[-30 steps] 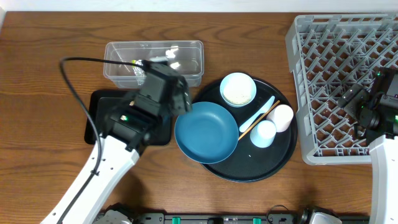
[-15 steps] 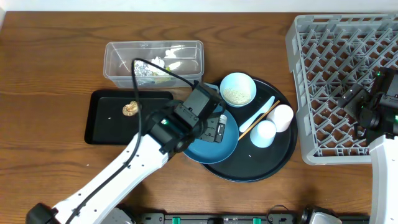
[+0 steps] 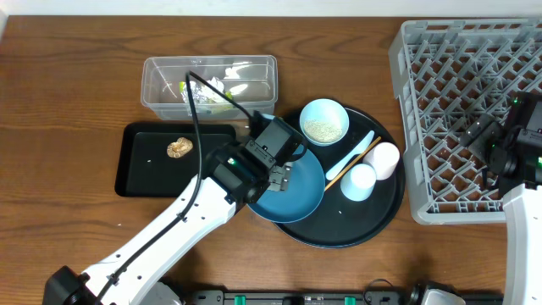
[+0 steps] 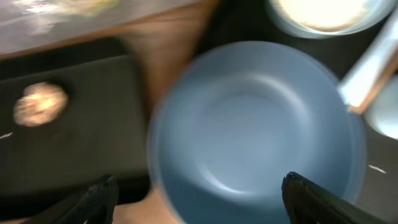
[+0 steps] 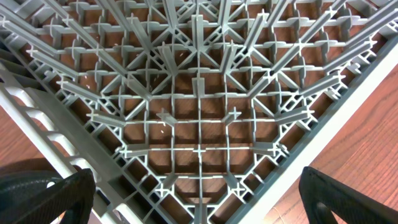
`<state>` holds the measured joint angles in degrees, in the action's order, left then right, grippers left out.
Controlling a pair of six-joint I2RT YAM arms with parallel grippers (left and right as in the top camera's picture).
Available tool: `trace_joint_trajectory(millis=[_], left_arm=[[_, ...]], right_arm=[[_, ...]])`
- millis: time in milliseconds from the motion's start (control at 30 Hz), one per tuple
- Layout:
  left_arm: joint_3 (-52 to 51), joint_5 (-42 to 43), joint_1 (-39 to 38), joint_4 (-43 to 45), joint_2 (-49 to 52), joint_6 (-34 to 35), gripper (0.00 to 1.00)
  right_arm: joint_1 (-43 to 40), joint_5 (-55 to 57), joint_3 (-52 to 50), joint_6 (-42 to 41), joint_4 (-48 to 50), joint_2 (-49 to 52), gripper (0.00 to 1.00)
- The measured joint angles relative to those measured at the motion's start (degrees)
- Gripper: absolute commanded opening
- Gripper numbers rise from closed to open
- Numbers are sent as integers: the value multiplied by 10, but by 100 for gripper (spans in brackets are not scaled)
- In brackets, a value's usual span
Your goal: Sort waste into correct bins and load items into the dishwasher rack
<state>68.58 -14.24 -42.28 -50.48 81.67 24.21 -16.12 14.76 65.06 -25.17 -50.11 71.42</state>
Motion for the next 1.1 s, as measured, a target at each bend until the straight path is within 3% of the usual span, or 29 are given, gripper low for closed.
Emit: trace_joint_trajectory(millis=[233, 400, 600, 1100], left_arm=[[0, -64, 15, -17, -3, 47, 86], [0, -67, 73, -22, -29, 73, 86], [0, 7, 130, -29, -45, 84, 86], [0, 139, 128, -47, 62, 57, 86]], right_arm=[[0, 0, 0, 0, 0, 0, 99], [0, 0, 0, 0, 0, 0, 99], [0, 0, 0, 0, 0, 0, 99], [0, 0, 0, 0, 0, 0, 99]])
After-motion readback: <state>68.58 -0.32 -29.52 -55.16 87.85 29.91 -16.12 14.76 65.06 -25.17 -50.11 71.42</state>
